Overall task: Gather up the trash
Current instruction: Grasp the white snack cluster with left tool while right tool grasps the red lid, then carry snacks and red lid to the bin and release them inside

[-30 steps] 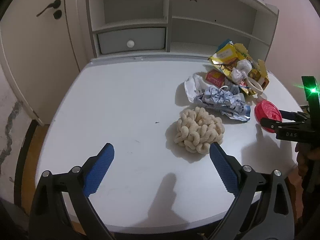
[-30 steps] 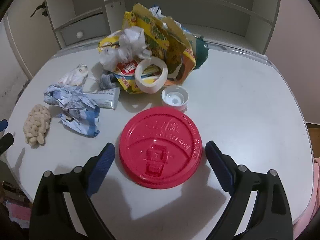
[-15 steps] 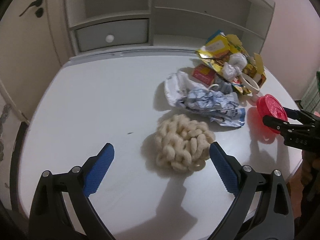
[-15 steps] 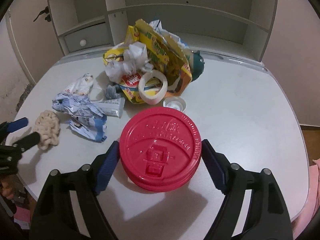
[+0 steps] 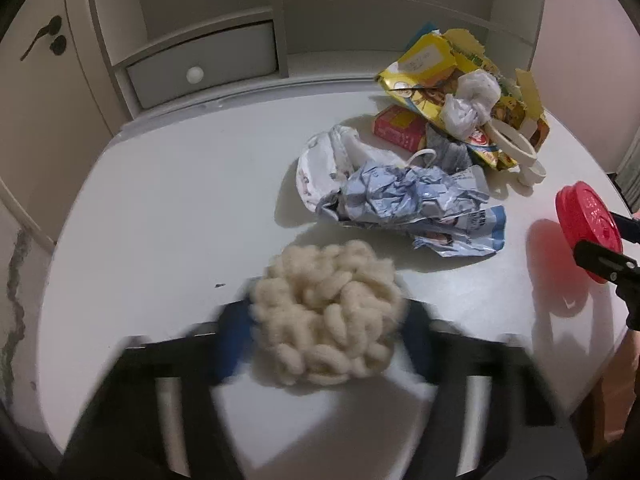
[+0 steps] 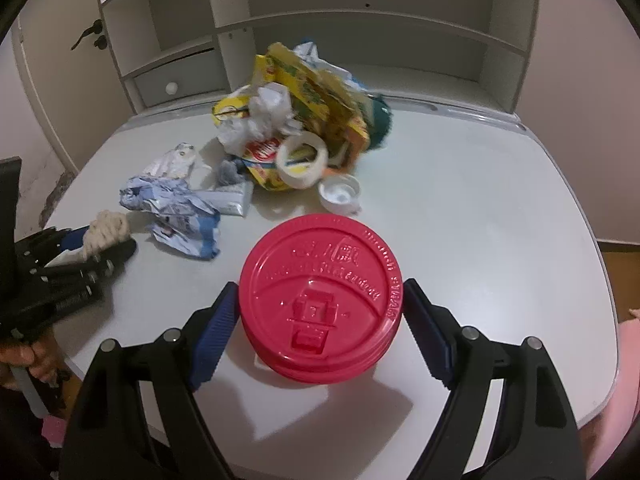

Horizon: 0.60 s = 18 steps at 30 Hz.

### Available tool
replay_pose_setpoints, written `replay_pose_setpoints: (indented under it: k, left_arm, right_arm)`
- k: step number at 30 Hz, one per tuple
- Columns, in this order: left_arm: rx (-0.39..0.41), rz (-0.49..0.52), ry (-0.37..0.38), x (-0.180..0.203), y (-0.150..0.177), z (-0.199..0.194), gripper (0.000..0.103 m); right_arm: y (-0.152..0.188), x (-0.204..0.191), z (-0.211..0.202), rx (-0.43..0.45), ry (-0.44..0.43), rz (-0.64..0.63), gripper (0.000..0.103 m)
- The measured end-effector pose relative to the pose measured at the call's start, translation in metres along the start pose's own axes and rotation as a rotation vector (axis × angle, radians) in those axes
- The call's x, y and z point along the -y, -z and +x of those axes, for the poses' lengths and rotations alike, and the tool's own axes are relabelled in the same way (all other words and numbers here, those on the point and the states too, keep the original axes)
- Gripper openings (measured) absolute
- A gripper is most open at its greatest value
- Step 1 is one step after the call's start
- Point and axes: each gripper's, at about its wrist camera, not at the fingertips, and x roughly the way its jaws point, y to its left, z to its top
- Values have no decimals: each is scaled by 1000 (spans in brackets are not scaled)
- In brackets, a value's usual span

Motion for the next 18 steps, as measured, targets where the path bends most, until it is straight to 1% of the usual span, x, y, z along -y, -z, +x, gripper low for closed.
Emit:
replay_pose_setpoints:
  k: [1,3,6,10,15,16,18]
  left_arm:
    - [-7,-6,2,0,-1,-1,38]
    - [0,-8,-3,4,-3,-7,33]
    - [39,38,6,26,-9,-22,33]
    - [74,117,103,75,-14,-37,33]
    - [105,273,246,167,-14,-47,33]
    - [104,310,288,191,-12,-48,33]
    - [104,368,349,229,-5,-51,33]
  right_arm:
    - [2,4,-2,1,3,8,79]
    - [6,13,-8,7,9,29,79]
    - [13,33,-21,21,38,65,79]
    - [30,73,-47,47,102,141,79]
    - [60,130,-78,65,193,253,79]
    - [70,143,-85,66,216,283,79]
    - [90,169,-97,65,254,340,79]
